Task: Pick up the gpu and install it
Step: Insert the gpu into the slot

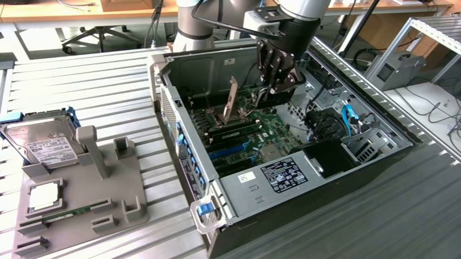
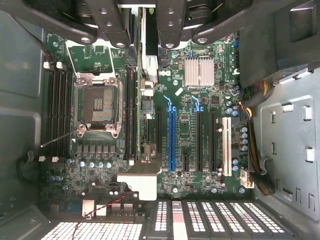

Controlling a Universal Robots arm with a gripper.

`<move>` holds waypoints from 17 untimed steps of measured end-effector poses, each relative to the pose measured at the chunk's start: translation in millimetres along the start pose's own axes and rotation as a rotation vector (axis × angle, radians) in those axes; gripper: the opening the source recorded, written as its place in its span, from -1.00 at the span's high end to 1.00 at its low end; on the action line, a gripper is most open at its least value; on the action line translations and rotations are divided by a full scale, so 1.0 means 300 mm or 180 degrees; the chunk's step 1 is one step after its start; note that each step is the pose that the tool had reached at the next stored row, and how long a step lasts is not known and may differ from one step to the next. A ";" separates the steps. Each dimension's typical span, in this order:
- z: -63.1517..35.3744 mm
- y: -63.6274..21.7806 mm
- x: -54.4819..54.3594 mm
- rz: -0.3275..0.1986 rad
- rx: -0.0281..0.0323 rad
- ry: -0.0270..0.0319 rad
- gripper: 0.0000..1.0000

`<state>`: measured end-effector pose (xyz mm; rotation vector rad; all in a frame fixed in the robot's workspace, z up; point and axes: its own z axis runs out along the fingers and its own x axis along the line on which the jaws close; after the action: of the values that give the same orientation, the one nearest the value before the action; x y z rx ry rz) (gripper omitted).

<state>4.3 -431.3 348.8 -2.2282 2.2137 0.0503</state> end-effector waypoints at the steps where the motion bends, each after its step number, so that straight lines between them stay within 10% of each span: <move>1: 0.001 0.000 0.001 0.0000 0.0000 0.0000 0.48; 17: 0.011 0.000 0.017 0.0000 0.0000 0.0000 0.48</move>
<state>4.3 -436.4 345.5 -2.2282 2.2137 0.0503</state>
